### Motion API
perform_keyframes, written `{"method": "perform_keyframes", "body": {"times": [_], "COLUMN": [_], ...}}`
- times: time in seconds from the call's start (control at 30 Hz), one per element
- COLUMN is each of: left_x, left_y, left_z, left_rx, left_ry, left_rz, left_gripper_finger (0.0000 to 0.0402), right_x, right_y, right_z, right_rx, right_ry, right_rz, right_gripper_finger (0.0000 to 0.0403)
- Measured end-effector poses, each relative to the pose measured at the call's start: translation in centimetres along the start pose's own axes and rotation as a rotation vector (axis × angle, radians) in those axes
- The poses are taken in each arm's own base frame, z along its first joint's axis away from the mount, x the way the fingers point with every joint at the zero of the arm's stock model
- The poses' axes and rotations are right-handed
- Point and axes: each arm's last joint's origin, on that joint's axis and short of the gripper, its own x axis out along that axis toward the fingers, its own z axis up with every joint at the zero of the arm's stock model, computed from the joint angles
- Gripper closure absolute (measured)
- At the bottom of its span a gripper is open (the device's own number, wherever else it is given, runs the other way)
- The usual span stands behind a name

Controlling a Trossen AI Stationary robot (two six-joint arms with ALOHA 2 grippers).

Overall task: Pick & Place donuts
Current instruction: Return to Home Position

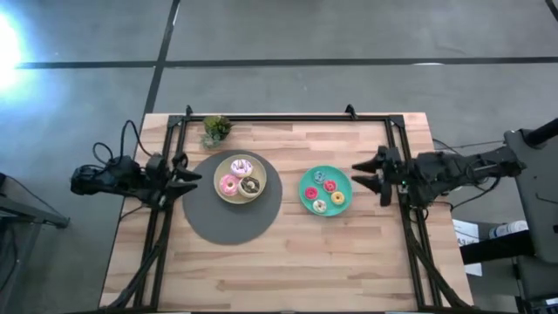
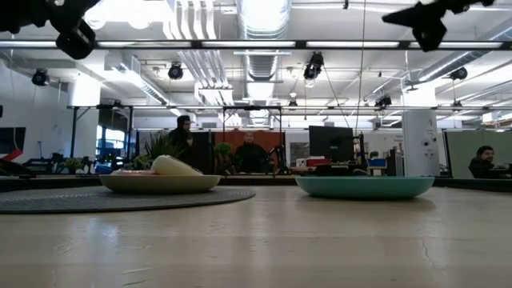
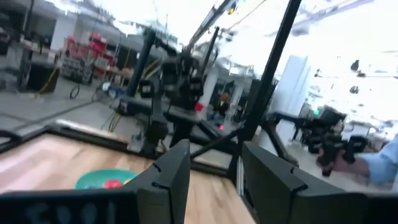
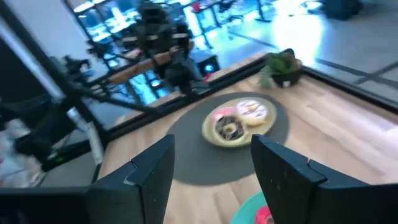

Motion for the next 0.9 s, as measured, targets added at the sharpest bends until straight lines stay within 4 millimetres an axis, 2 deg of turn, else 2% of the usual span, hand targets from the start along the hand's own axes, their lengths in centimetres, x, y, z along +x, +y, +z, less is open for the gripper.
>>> {"method": "perform_keyframes", "body": {"times": [0.17, 0.37, 0.57, 0.7, 0.9], "left_x": [0.9, 1.2, 1.2, 1.3, 1.3], "left_y": [0.9, 1.7, 2.0, 2.1, 2.1], "left_z": [-2.8, -5.6, -6.4, -6.5, -6.6], "left_rx": [-0.008, -0.090, -0.104, -0.129, -0.129], "left_ry": [-0.087, -0.042, -0.028, -0.020, -0.009], "left_rz": [-0.029, -0.034, -0.009, 0.001, 0.006], "left_gripper_finger": [0.0280, 0.0280, 0.0280, 0.0280, 0.0280], "right_x": [-0.9, -1.4, -1.4, -1.2, -0.5], "right_y": [-1.6, -3.0, -4.7, -5.4, -6.4], "right_z": [-2.4, -4.6, -7.0, -8.6, -11.0], "right_rx": [0.010, 0.023, 0.064, 0.134, 0.099], "right_ry": [-0.039, -0.052, -0.097, -0.086, -0.022], "right_rz": [0.033, 0.025, -0.097, -0.100, -0.133], "right_gripper_finger": [0.0200, 0.0199, 0.0199, 0.0199, 0.0199]}}
